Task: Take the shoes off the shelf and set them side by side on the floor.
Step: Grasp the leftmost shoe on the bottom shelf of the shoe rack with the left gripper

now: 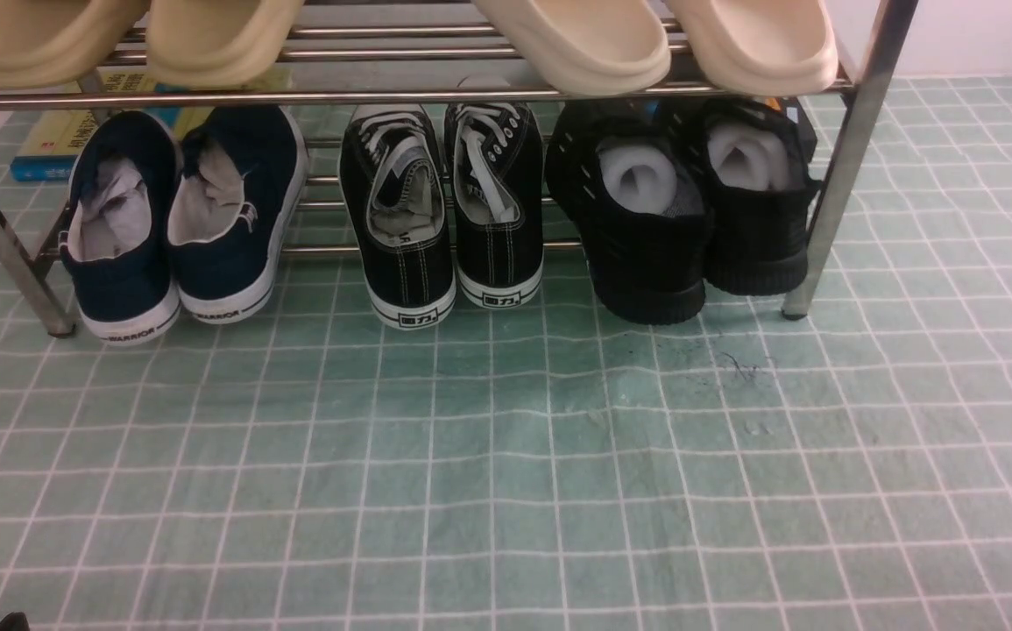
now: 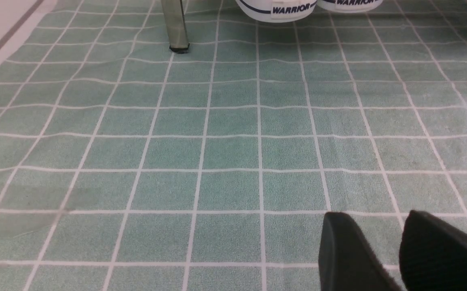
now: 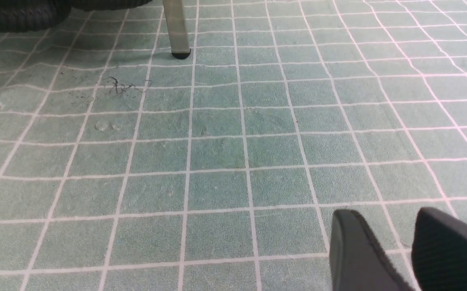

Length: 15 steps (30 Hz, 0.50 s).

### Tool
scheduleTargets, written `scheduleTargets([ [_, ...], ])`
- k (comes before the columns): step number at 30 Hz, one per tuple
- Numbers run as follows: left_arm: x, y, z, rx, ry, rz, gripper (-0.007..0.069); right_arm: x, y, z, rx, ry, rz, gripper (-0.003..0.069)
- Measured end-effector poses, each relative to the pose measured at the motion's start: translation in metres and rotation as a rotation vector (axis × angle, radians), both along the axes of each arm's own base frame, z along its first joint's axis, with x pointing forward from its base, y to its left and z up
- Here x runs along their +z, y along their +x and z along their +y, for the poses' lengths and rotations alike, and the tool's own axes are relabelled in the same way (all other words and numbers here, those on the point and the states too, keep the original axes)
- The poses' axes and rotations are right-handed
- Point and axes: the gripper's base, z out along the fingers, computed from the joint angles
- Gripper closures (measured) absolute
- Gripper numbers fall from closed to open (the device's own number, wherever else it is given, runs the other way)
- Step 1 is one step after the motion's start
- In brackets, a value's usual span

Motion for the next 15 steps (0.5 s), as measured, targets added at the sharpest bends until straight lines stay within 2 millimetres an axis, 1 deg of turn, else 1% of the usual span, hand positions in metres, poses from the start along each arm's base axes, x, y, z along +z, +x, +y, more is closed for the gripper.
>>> scheduleTargets([
  [15, 0.0, 0.0, 0.0001, 0.001, 0.003, 0.0, 0.0382, 0.0, 0.0, 0.0, 0.0, 0.0, 0.0, 0.0419],
])
